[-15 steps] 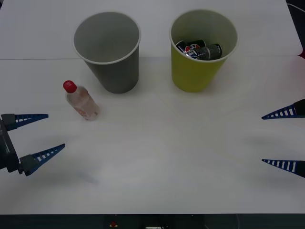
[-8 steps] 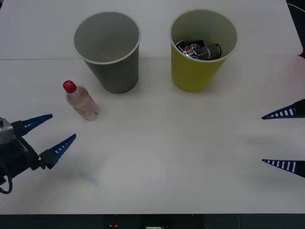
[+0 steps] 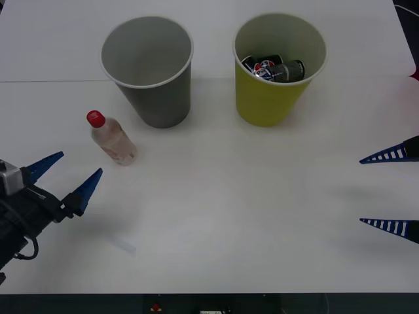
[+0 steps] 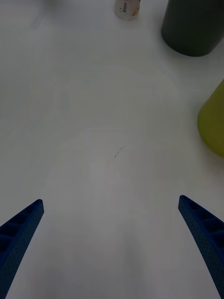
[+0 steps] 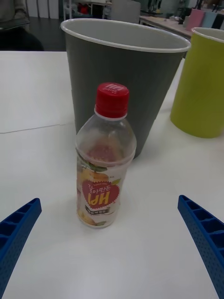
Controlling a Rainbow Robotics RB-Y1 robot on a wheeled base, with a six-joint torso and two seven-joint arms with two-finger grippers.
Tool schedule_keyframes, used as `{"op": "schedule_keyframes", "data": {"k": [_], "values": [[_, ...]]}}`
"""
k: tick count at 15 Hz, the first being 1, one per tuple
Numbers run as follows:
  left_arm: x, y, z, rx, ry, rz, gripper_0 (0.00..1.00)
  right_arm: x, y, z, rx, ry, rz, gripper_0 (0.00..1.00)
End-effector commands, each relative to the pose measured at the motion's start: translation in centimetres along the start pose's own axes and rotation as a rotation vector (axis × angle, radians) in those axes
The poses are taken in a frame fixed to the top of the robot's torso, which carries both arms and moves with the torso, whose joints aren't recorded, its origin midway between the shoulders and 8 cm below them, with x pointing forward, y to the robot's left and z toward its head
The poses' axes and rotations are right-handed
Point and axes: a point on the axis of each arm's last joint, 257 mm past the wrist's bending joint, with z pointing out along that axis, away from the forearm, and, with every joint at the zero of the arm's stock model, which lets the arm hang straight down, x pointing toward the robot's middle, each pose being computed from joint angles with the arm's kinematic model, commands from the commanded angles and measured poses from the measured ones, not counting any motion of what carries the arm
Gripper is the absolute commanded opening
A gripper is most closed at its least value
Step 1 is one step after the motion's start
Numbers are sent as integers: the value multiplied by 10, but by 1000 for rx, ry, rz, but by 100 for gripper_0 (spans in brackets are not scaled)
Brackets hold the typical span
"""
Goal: Put the can into the green bin and the plastic bottle into the gray bin
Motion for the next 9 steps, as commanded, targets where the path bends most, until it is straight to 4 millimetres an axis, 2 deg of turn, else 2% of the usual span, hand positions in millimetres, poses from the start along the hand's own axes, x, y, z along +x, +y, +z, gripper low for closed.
{"op": "schedule_keyframes", "data": {"k": [1, 3, 7, 9], "values": [[3, 1, 9, -37, -4, -19, 100, 0, 0, 0, 0, 0, 0, 100], [3, -6, 23, -42, -12, -24, 100, 0, 0, 0, 0, 0, 0, 100], [3, -5, 41, -75, -1, 27, 100, 0, 0, 0, 0, 0, 0, 100], [14, -3, 51, -70, 18, 24, 100, 0, 0, 0, 0, 0, 0, 100]]}}
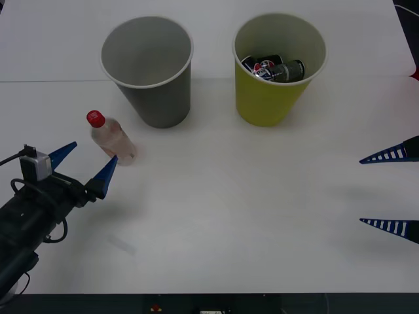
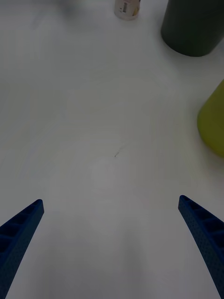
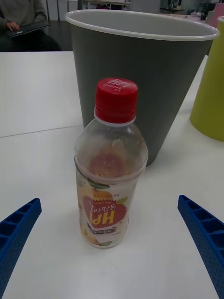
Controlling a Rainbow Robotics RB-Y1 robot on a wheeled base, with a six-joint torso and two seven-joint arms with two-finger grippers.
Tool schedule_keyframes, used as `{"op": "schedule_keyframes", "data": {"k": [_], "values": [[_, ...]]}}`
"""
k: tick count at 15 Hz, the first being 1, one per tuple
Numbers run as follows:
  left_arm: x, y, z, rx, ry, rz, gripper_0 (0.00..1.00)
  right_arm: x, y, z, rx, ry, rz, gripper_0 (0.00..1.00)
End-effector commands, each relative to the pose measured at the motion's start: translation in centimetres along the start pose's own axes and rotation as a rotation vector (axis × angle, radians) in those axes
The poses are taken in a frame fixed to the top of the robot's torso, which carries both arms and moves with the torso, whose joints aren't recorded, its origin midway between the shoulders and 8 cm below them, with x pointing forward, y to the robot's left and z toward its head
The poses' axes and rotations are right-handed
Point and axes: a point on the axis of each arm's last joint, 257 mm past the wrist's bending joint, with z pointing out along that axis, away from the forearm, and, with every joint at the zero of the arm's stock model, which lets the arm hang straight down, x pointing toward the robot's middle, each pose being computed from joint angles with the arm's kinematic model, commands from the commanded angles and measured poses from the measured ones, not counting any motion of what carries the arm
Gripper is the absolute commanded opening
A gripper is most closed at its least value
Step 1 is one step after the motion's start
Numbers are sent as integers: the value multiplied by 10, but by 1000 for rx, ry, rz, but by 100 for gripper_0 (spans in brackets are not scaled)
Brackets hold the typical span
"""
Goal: Put the can into the green bin and the plastic bottle into the gray bin
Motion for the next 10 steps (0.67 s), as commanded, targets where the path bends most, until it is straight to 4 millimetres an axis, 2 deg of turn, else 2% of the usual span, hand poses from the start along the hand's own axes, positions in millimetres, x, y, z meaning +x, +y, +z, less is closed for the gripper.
{"op": "schedule_keyframes", "data": {"k": [1, 5, 10], "values": [[13, 4, 14, 2, 22, 4, 100, 0, 0, 0, 0, 0, 0, 100], [23, 5, 34, 7, 35, 0, 100, 0, 0, 0, 0, 0, 0, 100], [23, 3, 59, 17, 32, -7, 100, 0, 0, 0, 0, 0, 0, 100]]}}
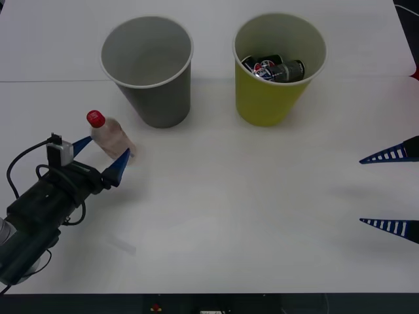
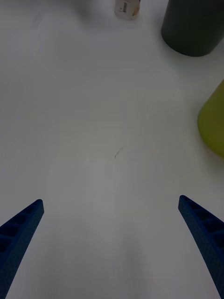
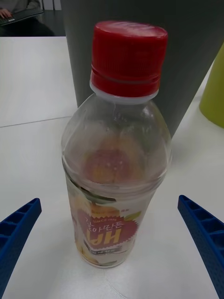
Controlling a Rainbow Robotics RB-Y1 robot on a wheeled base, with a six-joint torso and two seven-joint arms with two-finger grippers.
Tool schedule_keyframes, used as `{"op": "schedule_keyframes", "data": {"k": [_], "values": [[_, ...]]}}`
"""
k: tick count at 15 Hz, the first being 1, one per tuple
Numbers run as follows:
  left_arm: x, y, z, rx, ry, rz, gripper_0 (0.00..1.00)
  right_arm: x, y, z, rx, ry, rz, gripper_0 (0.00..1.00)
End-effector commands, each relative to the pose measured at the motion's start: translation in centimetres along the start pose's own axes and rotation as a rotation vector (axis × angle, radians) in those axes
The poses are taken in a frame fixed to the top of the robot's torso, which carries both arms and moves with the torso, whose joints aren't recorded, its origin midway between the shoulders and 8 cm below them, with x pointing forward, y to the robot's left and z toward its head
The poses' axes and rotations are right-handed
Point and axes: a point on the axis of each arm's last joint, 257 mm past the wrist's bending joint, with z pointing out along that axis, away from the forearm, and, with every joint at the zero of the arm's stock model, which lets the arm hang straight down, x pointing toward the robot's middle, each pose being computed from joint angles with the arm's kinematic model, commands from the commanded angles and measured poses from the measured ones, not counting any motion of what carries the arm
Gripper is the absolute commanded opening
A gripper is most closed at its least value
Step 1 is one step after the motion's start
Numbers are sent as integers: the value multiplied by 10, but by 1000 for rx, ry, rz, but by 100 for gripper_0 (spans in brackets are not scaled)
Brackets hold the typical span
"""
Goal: Put the can into the green bin and the plastic bottle into the gray bin
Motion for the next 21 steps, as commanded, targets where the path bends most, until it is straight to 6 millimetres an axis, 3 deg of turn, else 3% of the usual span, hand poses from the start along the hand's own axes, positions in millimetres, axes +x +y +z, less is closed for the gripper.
{"op": "schedule_keyframes", "data": {"k": [1, 8, 9, 10, 11, 21], "values": [[3, 0, 14, 3, 3, -8, 100, 0, 0, 0, 0, 0, 0, 100], [-2, -2, 37, 6, -4, 4, 100, 0, 0, 0, 0, 0, 0, 100], [-1, -4, 38, 9, -3, 5, 88, 0, 0, 0, 0, 0, 0, 100], [-1, -5, 38, 10, -2, 7, 13, 0, 0, 0, 0, 0, 0, 100], [-2, -5, 39, 9, -2, 15, 0, 0, 0, 0, 0, 0, 0, 100], [-9, -21, 34, 99, -20, 28, 0, 0, 0, 0, 0, 0, 0, 100]]}}
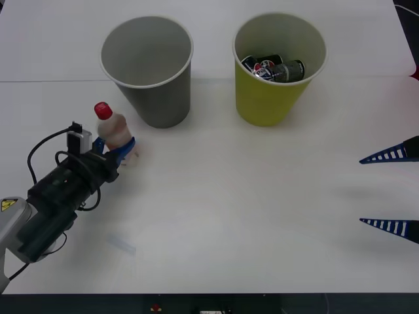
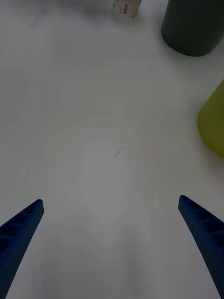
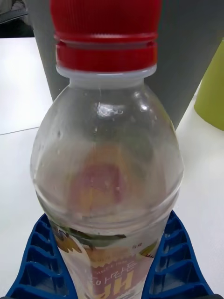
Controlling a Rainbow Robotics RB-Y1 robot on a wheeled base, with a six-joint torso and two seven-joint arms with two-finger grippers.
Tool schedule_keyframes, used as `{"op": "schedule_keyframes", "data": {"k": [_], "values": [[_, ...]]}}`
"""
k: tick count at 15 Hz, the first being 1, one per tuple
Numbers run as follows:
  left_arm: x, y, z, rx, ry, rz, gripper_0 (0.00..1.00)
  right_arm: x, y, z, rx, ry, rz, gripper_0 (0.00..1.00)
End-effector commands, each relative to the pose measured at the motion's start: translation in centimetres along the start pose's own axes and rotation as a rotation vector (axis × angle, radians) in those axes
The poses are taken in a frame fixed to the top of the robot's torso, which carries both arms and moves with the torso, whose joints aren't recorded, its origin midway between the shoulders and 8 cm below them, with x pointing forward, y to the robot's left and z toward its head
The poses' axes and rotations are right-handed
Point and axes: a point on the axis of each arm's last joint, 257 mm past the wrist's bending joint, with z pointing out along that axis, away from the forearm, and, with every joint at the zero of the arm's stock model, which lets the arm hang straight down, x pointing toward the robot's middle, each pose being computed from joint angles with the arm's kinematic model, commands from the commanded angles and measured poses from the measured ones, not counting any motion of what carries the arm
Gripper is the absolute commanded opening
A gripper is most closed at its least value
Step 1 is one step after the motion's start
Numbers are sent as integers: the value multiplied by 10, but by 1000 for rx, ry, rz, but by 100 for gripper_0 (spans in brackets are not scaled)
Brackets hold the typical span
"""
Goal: Put the can into the green bin and the plastic bottle into the gray bin
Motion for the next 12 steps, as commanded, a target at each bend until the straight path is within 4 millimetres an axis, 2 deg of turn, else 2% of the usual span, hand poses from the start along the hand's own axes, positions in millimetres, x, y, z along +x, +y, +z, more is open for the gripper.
{"op": "schedule_keyframes", "data": {"k": [1, 6, 9, 12], "values": [[-7, -7, -6, 63, -18, 11, 0, 0, 0, 0, 0, 0, 0, 100], [-20, 3, -39, 186, 13, 148, 0, 0, 0, 0, 0, 0, 0, 100], [-33, -3, -60, 240, 73, 105, 0, 0, 0, 0, 0, 0, 0, 100], [-56, -13, -74, 272, 132, 16, 0, 0, 0, 0, 0, 0, 0, 100]]}}
